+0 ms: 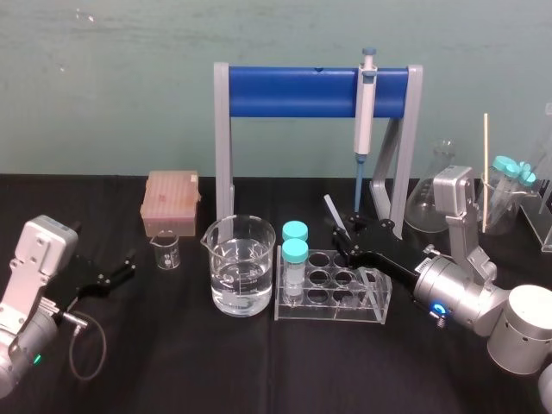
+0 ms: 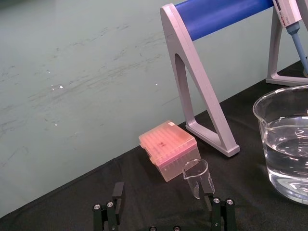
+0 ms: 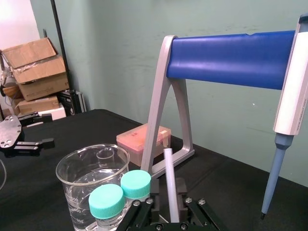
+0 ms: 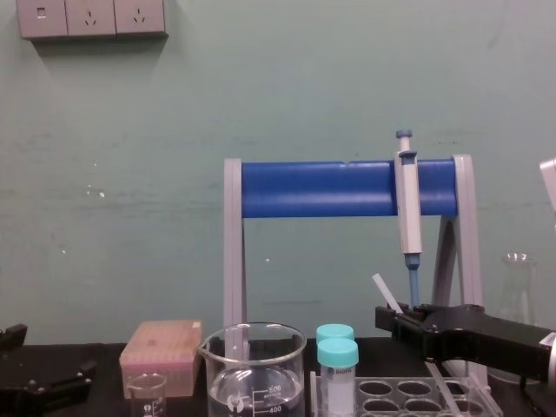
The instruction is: Pick up the stirring rod with one hand, then place it down.
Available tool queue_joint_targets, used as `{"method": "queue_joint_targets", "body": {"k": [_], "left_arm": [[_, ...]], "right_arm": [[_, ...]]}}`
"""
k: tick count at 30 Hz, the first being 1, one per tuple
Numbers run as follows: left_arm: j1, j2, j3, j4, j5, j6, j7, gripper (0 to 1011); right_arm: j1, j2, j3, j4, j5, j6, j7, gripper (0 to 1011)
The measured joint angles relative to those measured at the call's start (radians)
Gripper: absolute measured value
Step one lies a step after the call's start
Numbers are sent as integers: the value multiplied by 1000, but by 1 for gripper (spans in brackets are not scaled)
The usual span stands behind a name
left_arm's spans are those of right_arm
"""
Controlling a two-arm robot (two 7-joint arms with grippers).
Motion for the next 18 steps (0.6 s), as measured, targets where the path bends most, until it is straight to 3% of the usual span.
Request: {"method": "queue_joint_targets", "body": {"k": [6,18], "left_arm": [[0,0,0,0,0,0,0,1000],[0,0,0,0,0,0,0,1000]], "right_arm": [[0,0,0,0,0,0,0,71],[-4,-2,9,-4,-7,-8,0,70]]}}
